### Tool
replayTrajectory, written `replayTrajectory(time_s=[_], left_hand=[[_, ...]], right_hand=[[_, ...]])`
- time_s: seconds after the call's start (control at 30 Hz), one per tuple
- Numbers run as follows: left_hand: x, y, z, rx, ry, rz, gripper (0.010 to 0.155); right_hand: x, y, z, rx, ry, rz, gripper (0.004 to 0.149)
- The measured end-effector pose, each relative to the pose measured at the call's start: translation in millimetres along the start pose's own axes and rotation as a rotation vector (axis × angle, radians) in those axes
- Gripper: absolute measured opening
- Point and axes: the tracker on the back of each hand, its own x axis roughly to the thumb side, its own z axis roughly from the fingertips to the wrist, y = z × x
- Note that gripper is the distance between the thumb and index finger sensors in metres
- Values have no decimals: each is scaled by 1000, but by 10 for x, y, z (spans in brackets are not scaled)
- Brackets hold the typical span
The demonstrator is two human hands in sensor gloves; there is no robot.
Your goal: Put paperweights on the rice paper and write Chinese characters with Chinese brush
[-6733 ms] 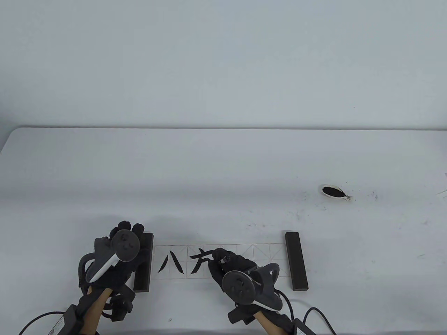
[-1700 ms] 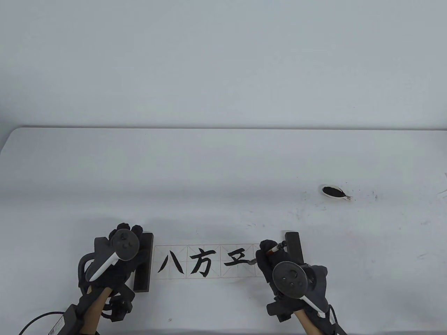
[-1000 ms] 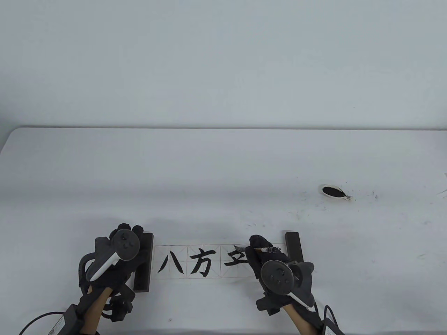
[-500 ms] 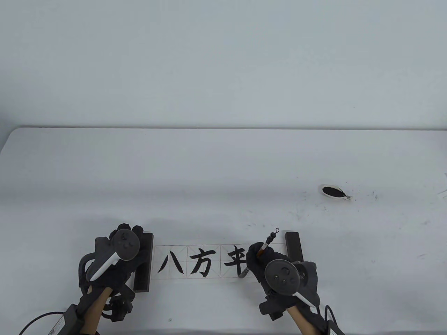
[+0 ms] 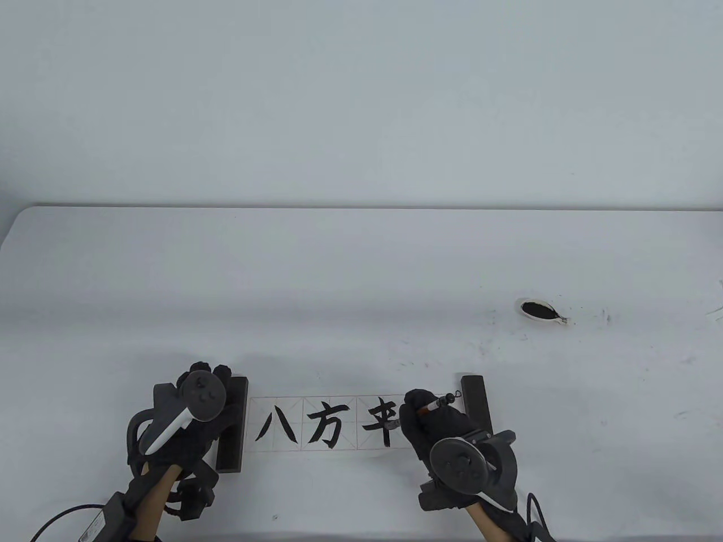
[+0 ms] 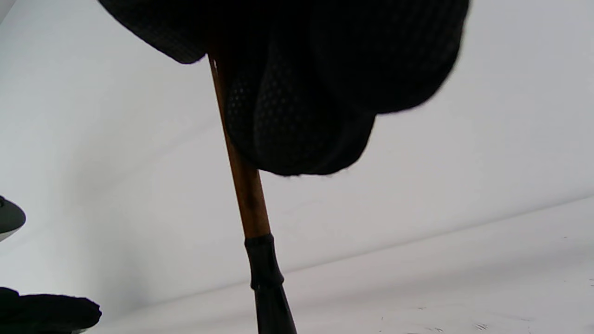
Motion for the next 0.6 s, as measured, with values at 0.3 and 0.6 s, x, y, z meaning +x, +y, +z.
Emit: replayTrajectory(time_s=[0.3,0.6], left_hand=[[-4,1,-4,-1,0,1,79],[-4,1,-4,-1,0,1,79]], right_hand=[[112,91,48,36,-58,66,40],[224,123,78,137,-105,-35,40]])
